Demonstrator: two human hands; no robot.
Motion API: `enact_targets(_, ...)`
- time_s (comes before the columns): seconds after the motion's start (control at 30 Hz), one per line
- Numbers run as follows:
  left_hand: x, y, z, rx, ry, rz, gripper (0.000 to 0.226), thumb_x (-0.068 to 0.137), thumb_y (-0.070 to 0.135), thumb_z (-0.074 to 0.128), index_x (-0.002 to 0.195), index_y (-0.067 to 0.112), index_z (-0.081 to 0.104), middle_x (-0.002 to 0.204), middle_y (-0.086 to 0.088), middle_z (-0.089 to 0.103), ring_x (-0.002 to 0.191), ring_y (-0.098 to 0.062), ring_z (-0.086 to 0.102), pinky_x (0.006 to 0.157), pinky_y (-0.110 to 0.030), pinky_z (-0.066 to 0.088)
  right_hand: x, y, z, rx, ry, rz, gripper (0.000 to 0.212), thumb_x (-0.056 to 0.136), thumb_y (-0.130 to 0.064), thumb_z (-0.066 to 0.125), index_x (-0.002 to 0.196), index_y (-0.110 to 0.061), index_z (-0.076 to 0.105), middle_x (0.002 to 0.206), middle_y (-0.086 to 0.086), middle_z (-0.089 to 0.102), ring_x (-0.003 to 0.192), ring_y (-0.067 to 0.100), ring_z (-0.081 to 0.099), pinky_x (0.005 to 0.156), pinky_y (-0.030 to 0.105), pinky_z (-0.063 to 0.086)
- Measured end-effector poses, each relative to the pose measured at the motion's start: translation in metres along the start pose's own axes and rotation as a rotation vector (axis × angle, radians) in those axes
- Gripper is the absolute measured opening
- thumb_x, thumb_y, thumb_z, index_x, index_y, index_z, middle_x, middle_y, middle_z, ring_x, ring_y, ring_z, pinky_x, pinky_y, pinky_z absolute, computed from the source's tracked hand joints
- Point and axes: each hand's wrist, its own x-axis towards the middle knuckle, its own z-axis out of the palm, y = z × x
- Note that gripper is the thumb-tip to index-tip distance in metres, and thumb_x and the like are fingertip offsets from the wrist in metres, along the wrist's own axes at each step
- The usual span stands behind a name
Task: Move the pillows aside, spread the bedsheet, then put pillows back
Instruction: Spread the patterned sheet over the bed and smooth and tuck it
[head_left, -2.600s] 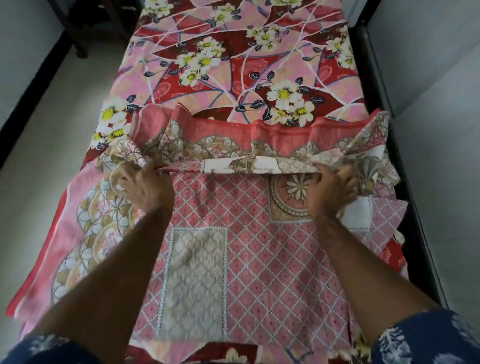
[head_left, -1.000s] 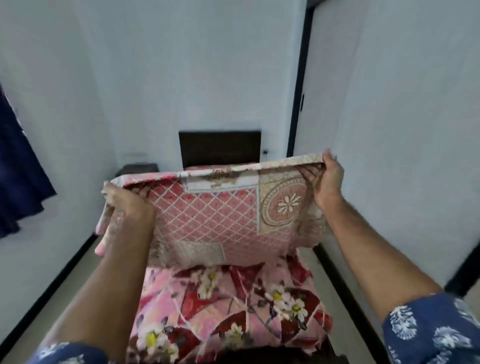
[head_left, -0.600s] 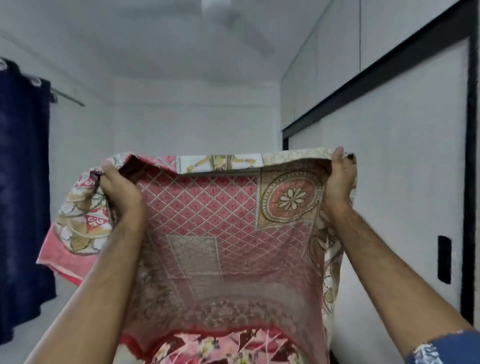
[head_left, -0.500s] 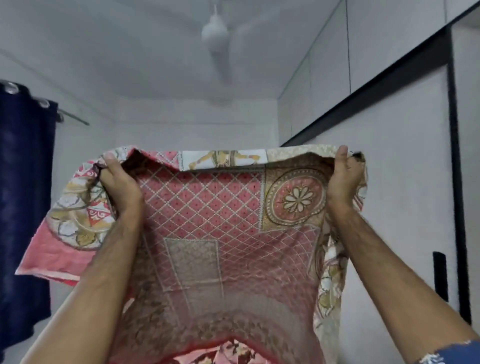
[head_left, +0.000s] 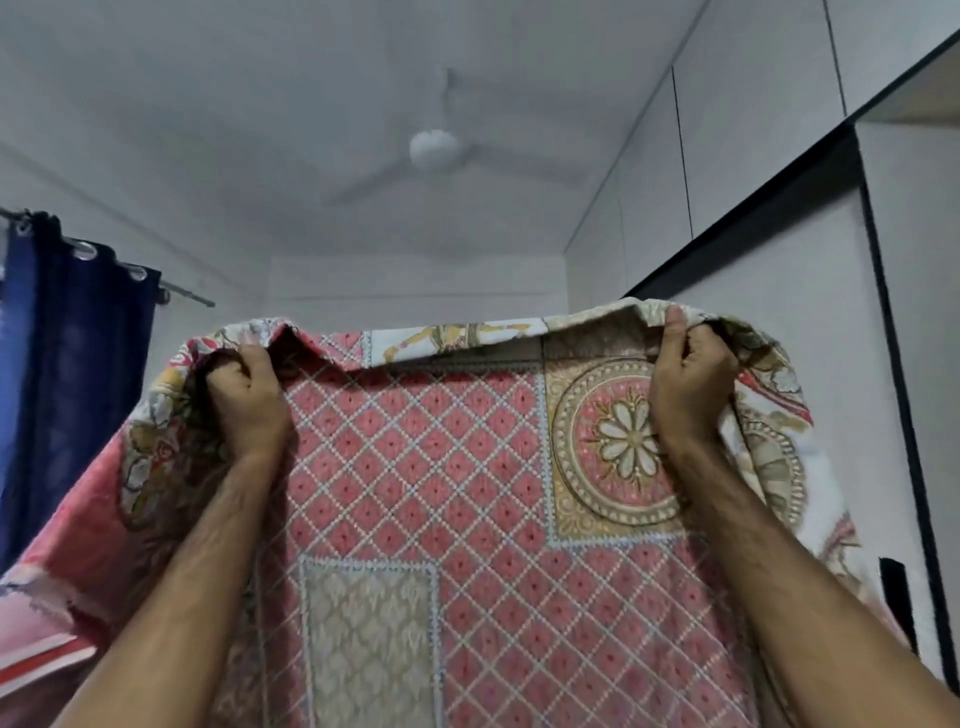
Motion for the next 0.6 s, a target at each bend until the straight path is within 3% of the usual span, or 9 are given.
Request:
enact_targets(0.07,-0.011,-0.015,0.000,0.026,-0.033,-0.029,0.044,0.107,0.017,0.043,0.066,0.001,0.041,0.060,-0.002,0.033,0.063,-0.017,0.037,0.053,-0.029,0.022,-0.011,0.015,0.001,-0.100,0.002,-0.013,0.045,0.104,-0.033,0.051,0.064,-0.017,0.038,0.061,0.004,0.041,0.056,0.020,0.037,0.057,0.032,0.013)
enact_targets(0.17,-0.028,-0.040,0.006,0.024,-0.064,-0.103,0.038,0.108,0.018,0.041,0.071,0.016,0.036,0.080,-0.010,0.043,0.084,-0.018,0.039,0.069,-0.026,0.029,-0.035,0.044,0.007,-0.185,-0.057,0.016,0.044,0.105,-0.034,0.050,0.065,-0.017,0.039,0.061,0.005,0.043,0.056,0.020,0.038,0.057,0.033,0.011)
enact_targets(0.3,-0.049,-0.100,0.011,0.057,-0.077,-0.159,0.018,0.109,0.020,0.042,0.098,0.006,0.041,0.100,-0.010,0.046,0.096,-0.015,0.042,0.083,-0.022,0.034,-0.078,0.087,0.019,-0.211,-0.124,0.053,0.042,0.105,-0.033,0.049,0.067,-0.016,0.042,0.061,0.012,0.050,0.059,0.020,0.039,0.058,0.033,0.010)
enact_targets(0.4,-0.070,-0.157,0.003,0.101,-0.087,-0.206,0.020,0.107,0.025,0.045,0.095,0.009,0.045,0.094,-0.009,0.050,0.093,-0.011,0.044,0.084,-0.024,0.039,-0.122,0.122,0.023,-0.212,-0.185,0.098,0.043,0.106,-0.038,0.047,0.068,-0.016,0.044,0.063,0.014,0.053,0.059,0.023,0.044,0.056,0.033,0.018)
enact_targets(0.5,-0.104,-0.222,-0.009,0.139,-0.093,-0.290,0.030,0.107,0.022,0.045,0.077,0.024,0.039,0.077,0.008,0.041,0.077,-0.002,0.037,0.071,-0.014,0.035,-0.176,0.160,0.025,-0.207,-0.230,0.142,0.042,0.106,-0.037,0.047,0.069,-0.016,0.045,0.064,0.005,0.048,0.059,0.021,0.043,0.058,0.031,0.020)
enact_targets(0.6,-0.144,-0.308,-0.023,0.185,-0.102,-0.348,0.035,0.104,0.025,0.046,0.071,0.027,0.033,0.071,0.011,0.035,0.074,-0.005,0.034,0.072,-0.029,0.032,-0.244,0.213,0.035,-0.271,-0.294,0.228,0.043,0.105,-0.038,0.047,0.069,-0.015,0.047,0.066,0.004,0.048,0.060,0.020,0.045,0.059,0.030,0.022)
